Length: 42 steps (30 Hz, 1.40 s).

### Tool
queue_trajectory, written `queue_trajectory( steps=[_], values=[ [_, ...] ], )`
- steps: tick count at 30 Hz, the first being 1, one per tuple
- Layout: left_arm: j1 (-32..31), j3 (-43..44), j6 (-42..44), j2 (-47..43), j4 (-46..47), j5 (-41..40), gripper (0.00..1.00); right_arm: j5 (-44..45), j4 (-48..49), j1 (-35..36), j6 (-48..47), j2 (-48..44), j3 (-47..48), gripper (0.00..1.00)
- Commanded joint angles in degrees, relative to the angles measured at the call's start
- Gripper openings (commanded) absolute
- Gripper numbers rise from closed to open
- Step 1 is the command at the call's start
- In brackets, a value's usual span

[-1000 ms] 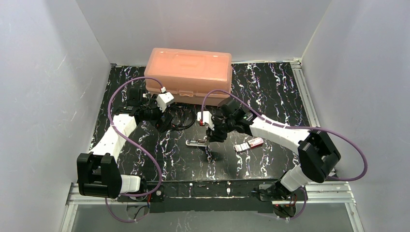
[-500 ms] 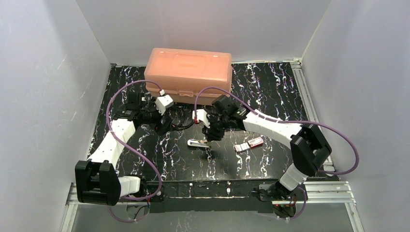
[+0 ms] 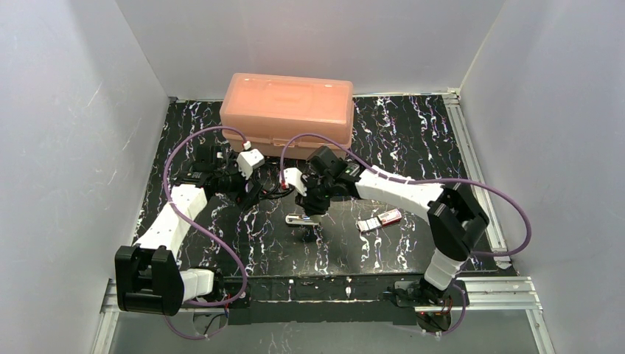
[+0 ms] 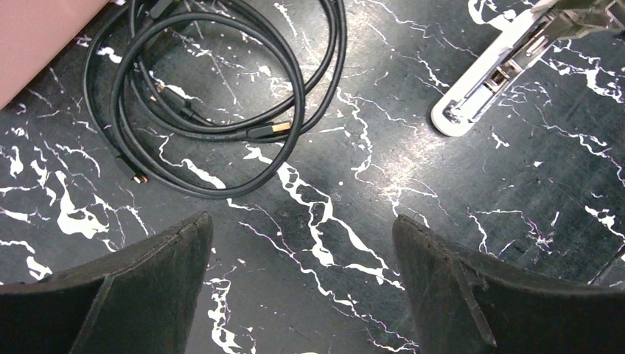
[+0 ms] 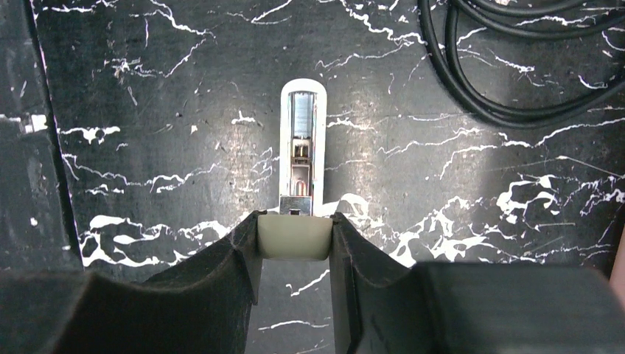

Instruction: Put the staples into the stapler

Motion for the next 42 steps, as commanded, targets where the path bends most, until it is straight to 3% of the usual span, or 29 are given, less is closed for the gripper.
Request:
queue_trajectory(
  steps=[1,9,22,29,32,37,42],
  values=[
    [0.18,-0.41,-2.34,-0.38,0.36,-2.51,0.89,5.11,0.52,0.75,1.04,3.57,2.89,0.11],
    [0.19,-0.15,-3.27,-0.97,-0.52,-5.57,0.90,6.10,2.32,2.25,2.25,6.86,4.56,0.15],
    [0.64,0.99,-5.83,1.52,-0.17,-8.69,0.95,3.36,11.03,2.76,3.99,9.74,0.87,0.39],
    [0.89,0.74,-5.84,0.58,-0.09,-9.18,0.96,4.99,13.02,2.71,3.15,8.09,-1.83,0.68],
    [0.90,0.54,-5.87,0.24,0.05,-8.92,0.96,6.04,12.90,2.44,2.62,7.09,-3.25,0.76],
    [0.90,0.77,-5.93,-0.05,-0.32,-8.46,0.96,6.43,12.78,0.69,1.92,4.93,-6.31,0.78],
    [0.90,0.77,-6.01,-0.55,0.14,-8.33,0.96,5.89,12.65,0.07,1.16,3.69,-9.11,0.73]
  ],
)
